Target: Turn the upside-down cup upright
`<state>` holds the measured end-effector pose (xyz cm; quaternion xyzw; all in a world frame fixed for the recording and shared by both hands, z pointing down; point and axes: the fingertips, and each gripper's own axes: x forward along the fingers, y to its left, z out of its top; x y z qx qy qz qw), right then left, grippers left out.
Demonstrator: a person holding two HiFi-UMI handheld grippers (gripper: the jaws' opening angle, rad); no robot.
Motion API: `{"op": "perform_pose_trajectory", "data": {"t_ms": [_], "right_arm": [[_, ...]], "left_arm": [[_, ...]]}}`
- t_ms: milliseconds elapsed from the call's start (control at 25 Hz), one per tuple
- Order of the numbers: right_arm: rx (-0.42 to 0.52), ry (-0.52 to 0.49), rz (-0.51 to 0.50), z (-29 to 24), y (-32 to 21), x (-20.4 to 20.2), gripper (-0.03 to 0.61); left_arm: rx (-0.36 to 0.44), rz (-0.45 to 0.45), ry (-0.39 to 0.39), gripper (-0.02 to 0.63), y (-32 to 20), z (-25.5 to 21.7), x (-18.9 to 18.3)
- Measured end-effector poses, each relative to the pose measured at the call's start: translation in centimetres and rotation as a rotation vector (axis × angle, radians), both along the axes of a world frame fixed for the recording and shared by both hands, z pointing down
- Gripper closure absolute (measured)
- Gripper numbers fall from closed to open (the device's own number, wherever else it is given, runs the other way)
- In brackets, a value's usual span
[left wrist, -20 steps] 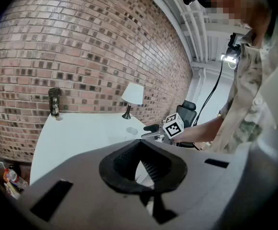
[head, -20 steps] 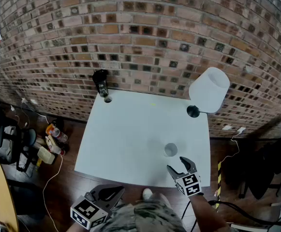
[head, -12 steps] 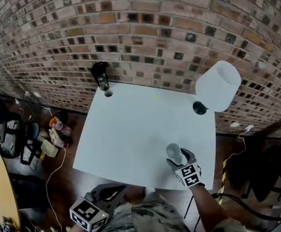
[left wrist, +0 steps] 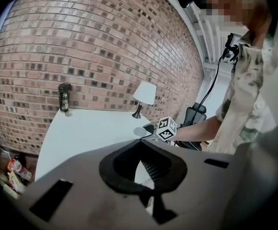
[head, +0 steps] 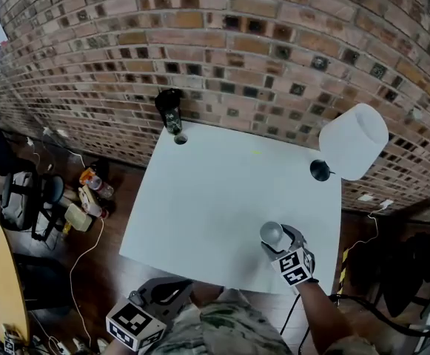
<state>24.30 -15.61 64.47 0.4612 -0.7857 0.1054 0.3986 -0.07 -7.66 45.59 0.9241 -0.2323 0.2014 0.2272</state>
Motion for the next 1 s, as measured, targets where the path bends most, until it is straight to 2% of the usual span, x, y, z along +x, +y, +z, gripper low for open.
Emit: {"op": "perform_pose_trajectory", "data": {"t_ms": [160, 440, 760, 1000], "right_arm": [[-0.024, 0.091, -0.087, 0.0, -2.1, -2.2, 0.261], [-0.113, 0.232, -0.247, 3.0, -3.7, -5.4, 0.267], [-0.138, 0.245, -0.277, 3.8, -3.9, -6.0, 0.264], [-0.129, 0.220, -0.271, 3.7, -3.9, -6.0, 0.253]], "left_arm": [[0.002, -0.027, 0.010, 0.607, -0.5, 0.2, -1.7], [-0.014, -0.110, 0.009, 0.607, -0.9, 0.6, -5.0], [-0.017, -0.160, 0.010, 0.607, -1.1, 1.0, -6.7], [-0.015, -0.143, 0.005, 0.607, -1.1, 0.9, -6.1]]}}
